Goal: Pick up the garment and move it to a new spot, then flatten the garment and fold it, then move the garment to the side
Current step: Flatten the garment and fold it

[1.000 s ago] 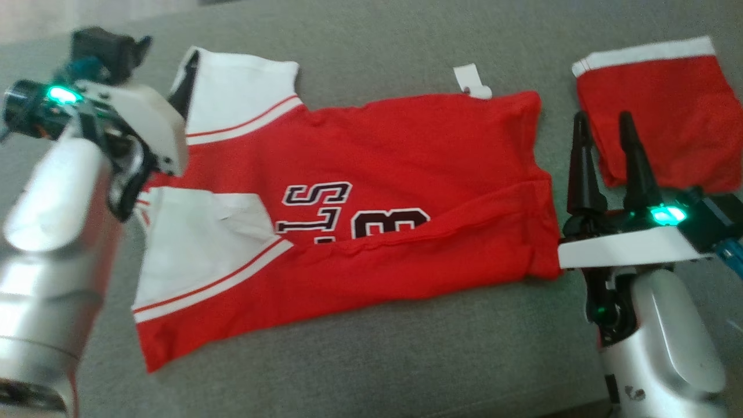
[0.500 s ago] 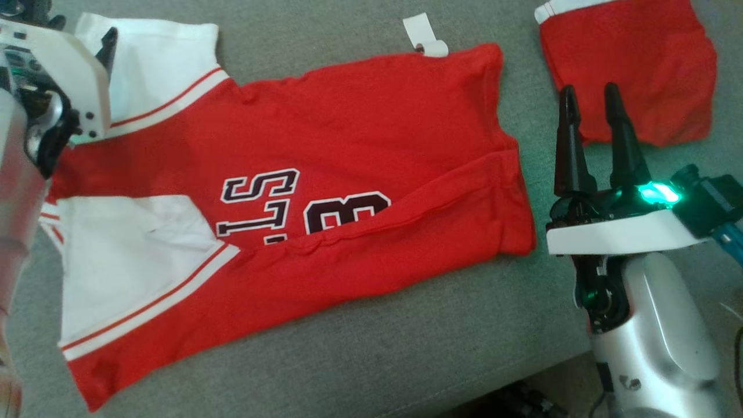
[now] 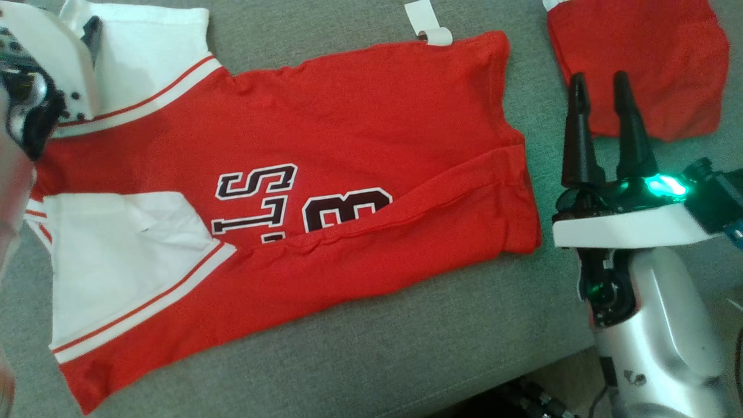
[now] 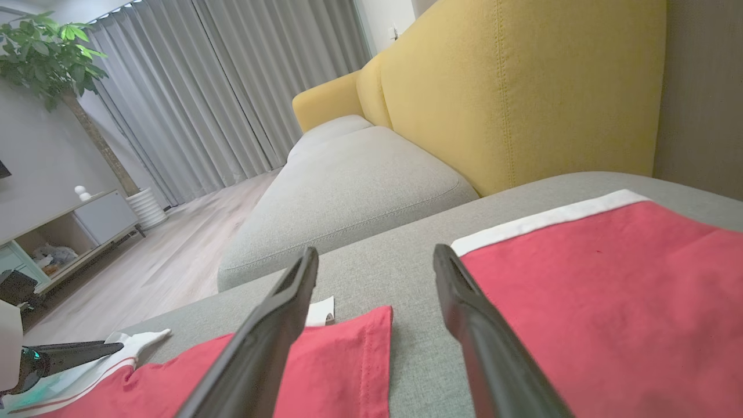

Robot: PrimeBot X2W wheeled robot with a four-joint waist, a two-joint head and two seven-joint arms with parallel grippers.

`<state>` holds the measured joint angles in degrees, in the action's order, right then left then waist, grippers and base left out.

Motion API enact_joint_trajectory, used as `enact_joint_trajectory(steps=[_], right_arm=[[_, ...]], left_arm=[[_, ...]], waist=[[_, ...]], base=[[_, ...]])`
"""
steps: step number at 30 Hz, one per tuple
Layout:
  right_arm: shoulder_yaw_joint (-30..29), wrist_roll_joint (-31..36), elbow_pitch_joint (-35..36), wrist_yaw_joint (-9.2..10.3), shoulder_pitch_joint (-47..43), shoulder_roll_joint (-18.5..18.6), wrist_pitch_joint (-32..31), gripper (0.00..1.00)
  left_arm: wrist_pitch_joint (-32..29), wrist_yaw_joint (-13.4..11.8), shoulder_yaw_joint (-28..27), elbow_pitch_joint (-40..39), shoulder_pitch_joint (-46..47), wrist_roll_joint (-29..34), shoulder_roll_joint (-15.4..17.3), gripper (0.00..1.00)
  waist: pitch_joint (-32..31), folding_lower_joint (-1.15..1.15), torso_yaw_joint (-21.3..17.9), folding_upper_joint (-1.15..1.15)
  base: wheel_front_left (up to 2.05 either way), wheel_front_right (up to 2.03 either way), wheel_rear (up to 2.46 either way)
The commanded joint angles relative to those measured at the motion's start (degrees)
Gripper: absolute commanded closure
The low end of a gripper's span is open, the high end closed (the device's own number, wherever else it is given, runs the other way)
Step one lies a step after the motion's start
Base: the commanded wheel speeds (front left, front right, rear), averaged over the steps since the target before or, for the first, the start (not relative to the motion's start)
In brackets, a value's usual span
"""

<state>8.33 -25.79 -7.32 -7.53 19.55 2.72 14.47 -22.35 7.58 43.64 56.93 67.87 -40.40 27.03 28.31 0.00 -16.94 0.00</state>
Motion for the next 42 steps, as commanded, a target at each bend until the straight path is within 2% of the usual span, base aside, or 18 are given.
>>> enact_joint_trajectory(steps=[1,2,4,9,17,20,27,33,37,42], right_arm=[[0.23,0.33,1.81,0.04,1.03,0.16,0.52,0.00],[-0.10,0.50,1.70,0.04,1.12,0.16,0.52,0.00],[-0.80,0.47,1.75,0.04,1.32,0.16,0.52,0.00],[-2.32,1.48,1.42,0.04,1.67,0.16,0.52,0.00],[-3.62,8.09,-2.95,0.04,2.20,0.16,-0.18,0.00],[-4.38,10.59,-6.07,0.04,3.57,0.16,-3.67,0.00],[-8.40,18.45,-11.92,0.04,10.08,0.18,-14.33,0.00],[-12.67,21.59,-21.66,0.04,15.46,3.43,-23.43,0.00],[-14.09,24.07,-27.95,0.04,17.52,5.49,-26.53,0.00],[-15.05,26.32,-32.81,0.04,19.10,5.94,-26.51,0.00]], left_arm=[[-2.00,-0.09,0.38,-1.29,0.76,-1.20,1.72,0.73],[-2.96,-0.09,0.75,-2.15,0.31,-2.97,1.57,1.00],[-4.56,-0.09,-1.18,-3.28,-0.55,-8.97,0.73,1.00],[-3.46,-0.09,1.12,-6.93,-1.08,-11.58,1.91,1.00],[8.06,-0.09,2.42,-10.72,-2.16,-12.65,0.64,1.00],[12.09,-0.09,1.81,-14.60,-3.83,-15.40,-0.23,1.00],[18.01,-0.15,3.95,-24.01,-8.72,-14.38,1.17,1.00],[19.12,-2.87,4.26,-33.39,-13.61,-14.80,1.75,1.00],[18.64,-4.65,4.69,-38.58,-15.47,-14.46,2.93,1.00],[17.87,-6.15,4.60,-41.81,-16.62,-14.77,3.97,1.00]], waist=[[-0.34,0.00,0.28,0.00],[-0.55,0.00,0.43,0.00],[-1.01,0.00,0.74,0.00],[-2.86,0.00,2.17,0.00],[-8.28,0.00,6.93,0.00],[-10.09,0.00,9.34,0.00],[-12.08,0.00,14.82,0.00],[-12.30,0.00,18.30,0.00],[-12.28,0.00,19.45,0.00],[-12.24,0.00,19.72,0.00]], base=[[0.00,0.00,0.00],[0.00,0.00,0.00],[0.00,0.00,0.00],[0.00,0.00,0.00],[0.00,0.00,0.00],[0.00,0.00,0.00],[0.00,0.00,0.00],[0.00,0.00,0.00],[0.00,0.00,0.00],[0.00,0.00,0.00]])
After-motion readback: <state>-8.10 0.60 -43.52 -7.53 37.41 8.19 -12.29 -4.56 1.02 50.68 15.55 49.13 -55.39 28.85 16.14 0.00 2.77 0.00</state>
